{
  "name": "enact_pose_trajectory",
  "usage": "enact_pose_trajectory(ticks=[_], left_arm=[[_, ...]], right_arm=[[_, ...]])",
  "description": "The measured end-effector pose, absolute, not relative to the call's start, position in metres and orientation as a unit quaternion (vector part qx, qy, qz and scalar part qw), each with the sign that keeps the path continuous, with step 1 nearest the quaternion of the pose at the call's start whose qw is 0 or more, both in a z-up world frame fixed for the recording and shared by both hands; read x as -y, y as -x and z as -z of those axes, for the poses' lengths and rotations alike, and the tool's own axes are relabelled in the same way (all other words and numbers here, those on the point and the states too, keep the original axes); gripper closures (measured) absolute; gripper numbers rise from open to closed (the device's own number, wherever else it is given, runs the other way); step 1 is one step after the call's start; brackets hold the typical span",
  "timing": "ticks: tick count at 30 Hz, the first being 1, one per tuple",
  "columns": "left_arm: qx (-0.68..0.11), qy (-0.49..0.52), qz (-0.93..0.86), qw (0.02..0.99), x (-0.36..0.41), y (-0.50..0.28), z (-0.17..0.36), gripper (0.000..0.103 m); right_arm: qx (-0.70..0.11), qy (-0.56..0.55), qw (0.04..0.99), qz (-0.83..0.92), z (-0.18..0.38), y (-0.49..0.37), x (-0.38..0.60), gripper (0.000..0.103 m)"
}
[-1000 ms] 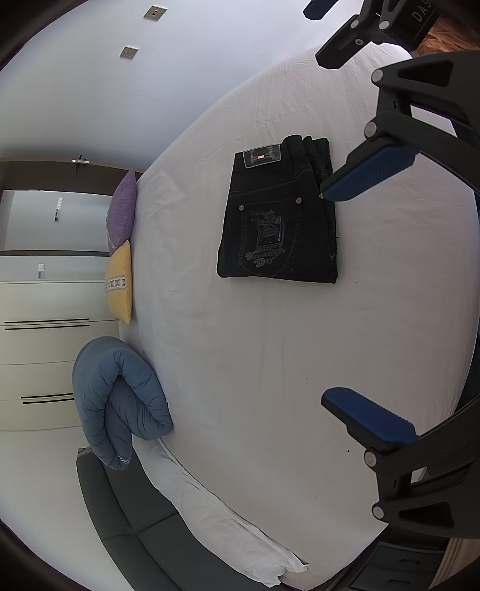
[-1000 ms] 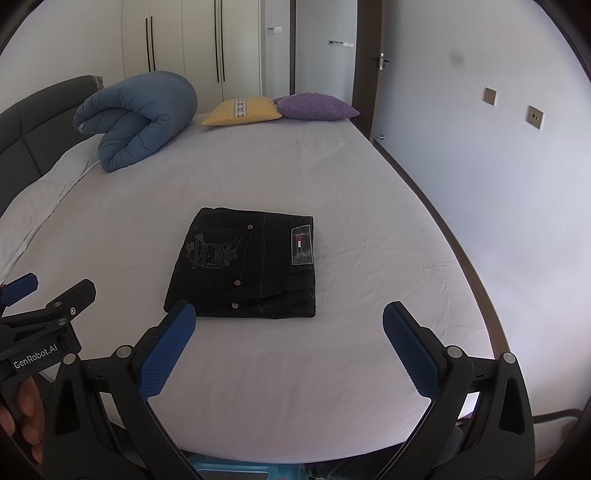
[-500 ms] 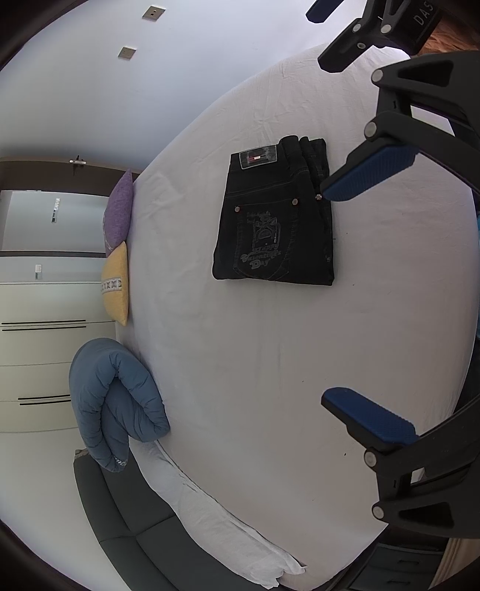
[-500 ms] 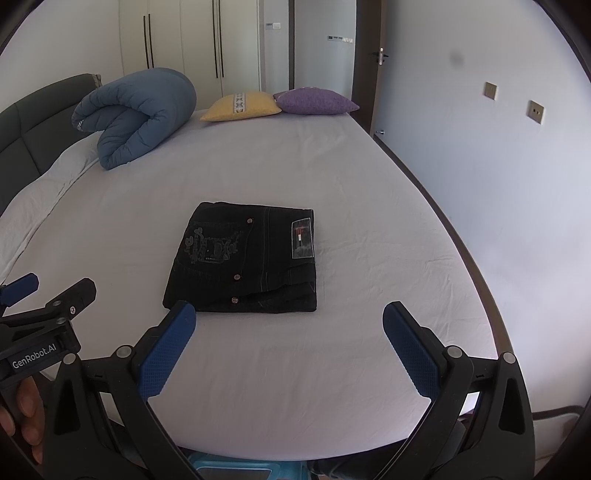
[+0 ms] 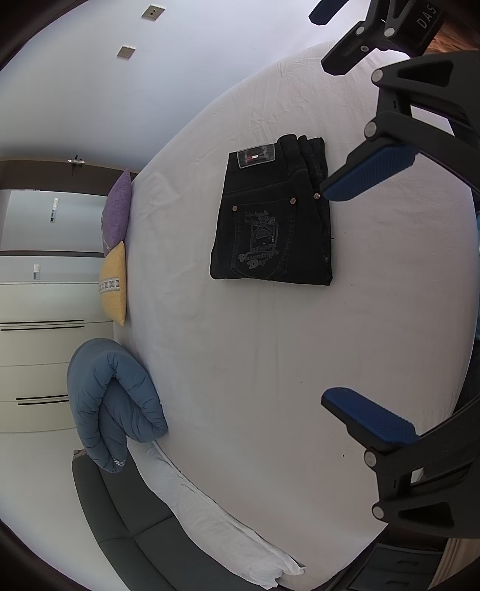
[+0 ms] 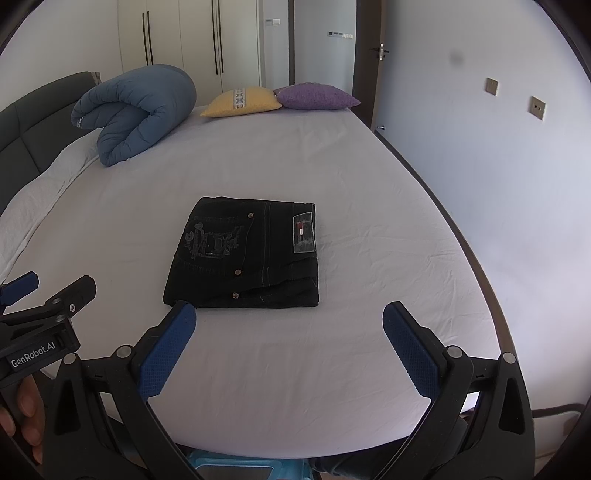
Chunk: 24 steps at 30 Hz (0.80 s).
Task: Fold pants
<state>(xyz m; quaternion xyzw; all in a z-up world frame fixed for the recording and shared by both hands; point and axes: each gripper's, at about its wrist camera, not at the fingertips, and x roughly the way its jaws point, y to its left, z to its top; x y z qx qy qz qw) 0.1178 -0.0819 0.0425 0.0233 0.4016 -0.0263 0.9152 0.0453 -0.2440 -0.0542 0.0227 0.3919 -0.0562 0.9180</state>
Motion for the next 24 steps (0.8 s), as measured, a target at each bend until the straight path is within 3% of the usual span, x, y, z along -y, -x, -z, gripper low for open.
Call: enact_pose_trajectory(ticks=[24], left_arm=[[-0.403, -0.026, 0.028, 0.914, 0.0814, -0.1183, -0.0417, 0.000]], right_arm=[[-0.394, -0.023, 0.917, 0.056, 0.0553, -0.0458, 0.2431, 0.000]])
